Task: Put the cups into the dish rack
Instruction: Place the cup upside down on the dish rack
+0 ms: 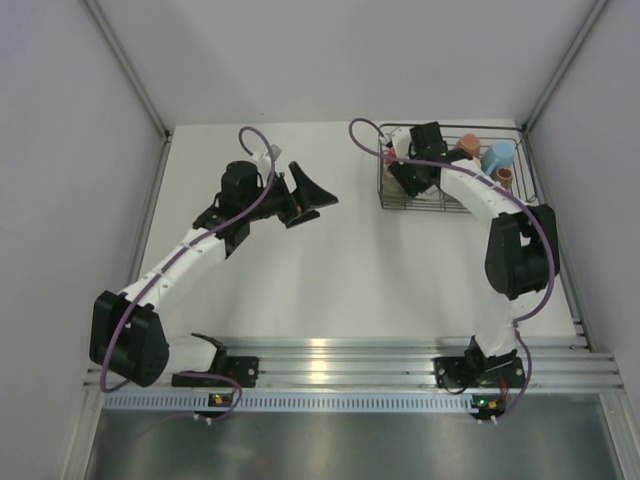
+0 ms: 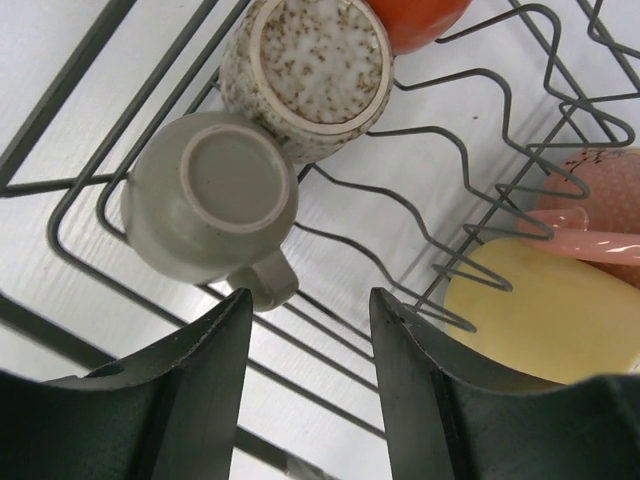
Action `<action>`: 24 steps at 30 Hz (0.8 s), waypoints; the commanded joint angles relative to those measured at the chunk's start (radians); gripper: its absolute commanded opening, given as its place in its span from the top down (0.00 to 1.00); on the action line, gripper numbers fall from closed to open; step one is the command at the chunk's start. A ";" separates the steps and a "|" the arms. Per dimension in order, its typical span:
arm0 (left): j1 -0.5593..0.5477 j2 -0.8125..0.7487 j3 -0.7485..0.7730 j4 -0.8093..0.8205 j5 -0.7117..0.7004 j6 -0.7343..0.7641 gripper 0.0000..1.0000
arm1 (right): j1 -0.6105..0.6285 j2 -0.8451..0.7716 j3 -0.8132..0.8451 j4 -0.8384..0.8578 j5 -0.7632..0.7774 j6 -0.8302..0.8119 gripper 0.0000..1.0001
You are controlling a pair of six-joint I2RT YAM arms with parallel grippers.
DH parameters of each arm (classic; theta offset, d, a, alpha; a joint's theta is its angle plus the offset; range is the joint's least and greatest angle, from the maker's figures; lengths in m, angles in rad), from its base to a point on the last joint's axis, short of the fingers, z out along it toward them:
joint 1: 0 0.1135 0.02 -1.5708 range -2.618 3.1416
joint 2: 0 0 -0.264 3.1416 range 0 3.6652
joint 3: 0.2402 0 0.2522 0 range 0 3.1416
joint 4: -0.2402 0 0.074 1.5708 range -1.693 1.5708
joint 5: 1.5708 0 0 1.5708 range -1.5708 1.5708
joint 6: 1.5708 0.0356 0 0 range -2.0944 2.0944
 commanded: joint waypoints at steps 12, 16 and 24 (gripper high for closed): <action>-0.003 -0.022 -0.007 0.015 0.007 0.015 0.02 | 0.001 -0.088 0.015 -0.034 -0.160 0.139 0.54; -0.003 -0.016 -0.002 0.015 0.010 0.018 0.02 | -0.005 -0.005 0.081 -0.048 -0.209 0.197 0.90; -0.003 -0.011 -0.010 0.015 0.007 0.020 0.02 | -0.007 -0.017 0.050 0.093 -0.180 0.279 1.00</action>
